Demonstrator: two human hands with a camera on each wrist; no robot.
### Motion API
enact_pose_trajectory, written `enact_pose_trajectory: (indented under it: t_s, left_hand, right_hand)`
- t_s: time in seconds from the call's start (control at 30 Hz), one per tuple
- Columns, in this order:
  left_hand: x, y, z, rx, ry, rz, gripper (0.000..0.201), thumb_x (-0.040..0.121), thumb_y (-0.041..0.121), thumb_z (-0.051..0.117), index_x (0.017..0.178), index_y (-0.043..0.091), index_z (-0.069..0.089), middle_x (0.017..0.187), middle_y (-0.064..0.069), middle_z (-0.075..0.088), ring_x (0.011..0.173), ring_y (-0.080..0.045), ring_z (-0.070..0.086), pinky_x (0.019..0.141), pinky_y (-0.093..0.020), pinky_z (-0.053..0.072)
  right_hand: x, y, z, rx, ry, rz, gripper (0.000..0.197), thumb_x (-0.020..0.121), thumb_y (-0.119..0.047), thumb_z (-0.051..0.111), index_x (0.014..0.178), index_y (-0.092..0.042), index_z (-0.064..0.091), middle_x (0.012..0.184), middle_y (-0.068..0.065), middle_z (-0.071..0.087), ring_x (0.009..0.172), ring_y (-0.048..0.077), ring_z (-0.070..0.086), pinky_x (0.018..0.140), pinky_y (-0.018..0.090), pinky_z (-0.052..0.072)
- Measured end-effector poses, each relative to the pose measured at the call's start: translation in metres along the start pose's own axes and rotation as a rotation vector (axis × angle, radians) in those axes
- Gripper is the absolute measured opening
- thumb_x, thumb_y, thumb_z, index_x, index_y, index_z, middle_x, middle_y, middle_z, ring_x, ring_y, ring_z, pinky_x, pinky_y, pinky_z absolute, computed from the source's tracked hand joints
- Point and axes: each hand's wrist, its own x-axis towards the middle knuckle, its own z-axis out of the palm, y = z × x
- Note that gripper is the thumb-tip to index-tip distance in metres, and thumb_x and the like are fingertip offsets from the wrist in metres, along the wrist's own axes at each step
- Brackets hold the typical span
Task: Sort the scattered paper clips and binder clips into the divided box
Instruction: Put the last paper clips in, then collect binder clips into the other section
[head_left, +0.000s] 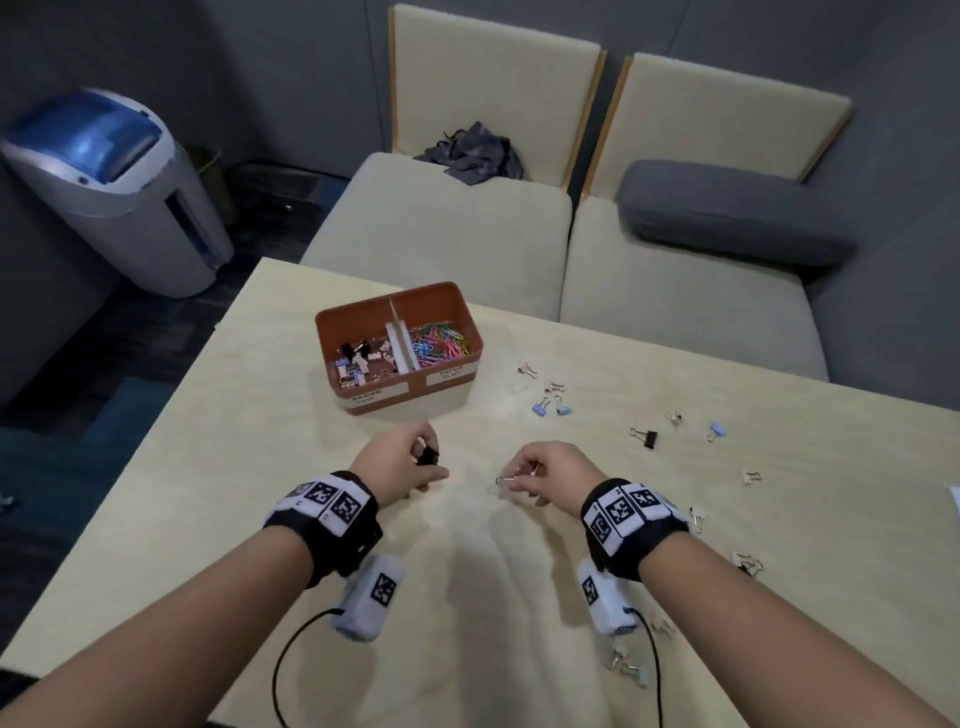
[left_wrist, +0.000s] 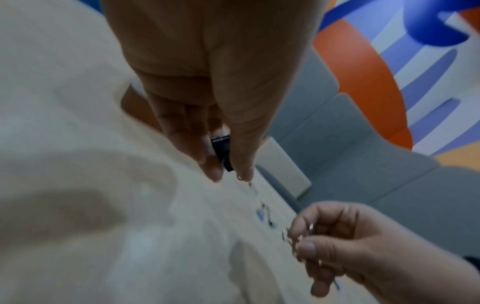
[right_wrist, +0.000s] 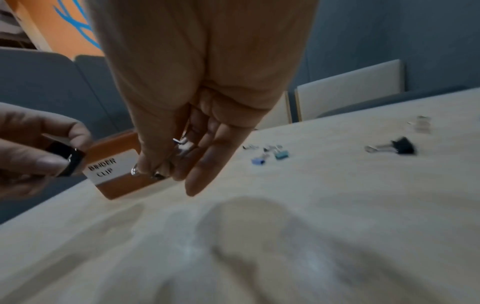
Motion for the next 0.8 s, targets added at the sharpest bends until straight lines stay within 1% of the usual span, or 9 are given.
enact_pose_trajectory:
  t_s: [0.1, 0.23, 0.3, 0.37, 0.47, 0.53, 0.6, 0.7, 0.8]
  left_hand:
    - [0.004, -0.003, -0.055, 0.004, 0.138, 0.031, 0.028, 0.077, 0.022, 0.077, 0.088, 0.016, 0.052, 0.073, 0.002, 0.056, 0.059, -0.018, 0.065, 0.045, -0.027, 0.049]
    - [0.027, -0.009, -0.102, -0.004, 0.320, 0.019, 0.034, 0.072, 0.027, 0.081, 0.088, 0.015, 0.054, 0.068, 0.003, 0.048, 0.056, -0.016, 0.052, 0.053, -0.034, 0.054]
    - [0.040, -0.008, -0.109, -0.048, 0.367, 0.007, 0.030, 0.075, 0.026, 0.079, 0.089, 0.013, 0.056, 0.070, 0.002, 0.050, 0.049, -0.006, 0.053, 0.046, -0.015, 0.048]
    - [0.051, -0.006, -0.108, -0.151, 0.356, -0.036, 0.024, 0.083, 0.027, 0.071, 0.097, 0.012, 0.058, 0.078, -0.001, 0.060, 0.048, -0.004, 0.061, 0.042, -0.012, 0.047]
    - [0.055, -0.003, -0.108, -0.310, 0.307, -0.098, 0.027, 0.095, 0.029, 0.051, 0.114, 0.010, 0.057, 0.082, -0.008, 0.066, 0.068, -0.030, 0.071, 0.055, -0.036, 0.060]
    - [0.051, -0.003, -0.110, -0.352, 0.315, -0.085, 0.024, 0.098, 0.026, 0.043, 0.115, 0.013, 0.055, 0.082, -0.003, 0.061, 0.069, -0.031, 0.070, 0.057, -0.041, 0.060]
    - [0.044, -0.003, -0.112, -0.339, 0.340, -0.035, 0.020, 0.099, 0.025, 0.042, 0.109, 0.014, 0.055, 0.081, -0.004, 0.059, 0.064, -0.031, 0.068, 0.058, -0.048, 0.059]
    - [0.038, -0.004, -0.109, -0.280, 0.324, 0.014, 0.017, 0.098, 0.027, 0.045, 0.098, 0.014, 0.056, 0.079, -0.016, 0.064, 0.059, -0.037, 0.065, 0.052, -0.045, 0.058]
    - [0.036, 0.001, -0.093, -0.235, 0.216, 0.049, 0.017, 0.097, 0.024, 0.048, 0.095, 0.011, 0.058, 0.084, -0.019, 0.068, 0.053, -0.025, 0.061, 0.047, -0.033, 0.054]
  right_hand:
    - [0.014, -0.035, -0.008, -0.010, 0.016, -0.064, 0.007, 0.084, -0.016, 0.069, 0.088, -0.010, 0.069, 0.075, -0.004, 0.059, 0.068, 0.016, 0.059, 0.065, 0.033, 0.058]
    - [0.041, -0.087, -0.009, -0.012, 0.082, -0.158, 0.005, 0.086, -0.016, 0.067, 0.090, -0.013, 0.068, 0.077, -0.005, 0.057, 0.066, 0.019, 0.060, 0.063, 0.032, 0.059]
    - [0.059, -0.110, -0.006, -0.023, 0.119, -0.206, 0.007, 0.087, -0.018, 0.065, 0.092, -0.015, 0.068, 0.079, -0.010, 0.057, 0.068, 0.014, 0.058, 0.061, 0.027, 0.054]
    - [0.079, -0.130, 0.000, -0.073, 0.198, -0.247, 0.010, 0.087, -0.022, 0.066, 0.094, -0.015, 0.069, 0.083, -0.009, 0.059, 0.071, 0.008, 0.053, 0.068, 0.023, 0.044]
    - [0.103, -0.153, 0.011, -0.056, 0.264, -0.217, 0.017, 0.087, -0.024, 0.065, 0.101, -0.015, 0.068, 0.098, 0.002, 0.067, 0.084, 0.017, 0.060, 0.081, 0.030, 0.049]
    - [0.113, -0.159, 0.019, -0.028, 0.264, -0.201, 0.026, 0.088, -0.026, 0.063, 0.111, -0.014, 0.065, 0.114, 0.005, 0.067, 0.101, 0.022, 0.062, 0.092, 0.032, 0.048]
    - [0.116, -0.158, 0.023, -0.048, 0.276, -0.216, 0.033, 0.090, -0.031, 0.060, 0.120, -0.016, 0.061, 0.120, 0.003, 0.064, 0.109, 0.020, 0.059, 0.095, 0.032, 0.046]
    - [0.104, -0.142, 0.018, -0.026, 0.321, -0.225, 0.026, 0.092, -0.031, 0.056, 0.114, -0.018, 0.062, 0.115, 0.001, 0.062, 0.103, 0.017, 0.058, 0.092, 0.032, 0.047]
    - [0.083, -0.107, 0.005, -0.015, 0.375, -0.184, 0.011, 0.091, -0.028, 0.057, 0.099, -0.022, 0.061, 0.099, -0.005, 0.058, 0.085, 0.014, 0.058, 0.076, 0.029, 0.048]
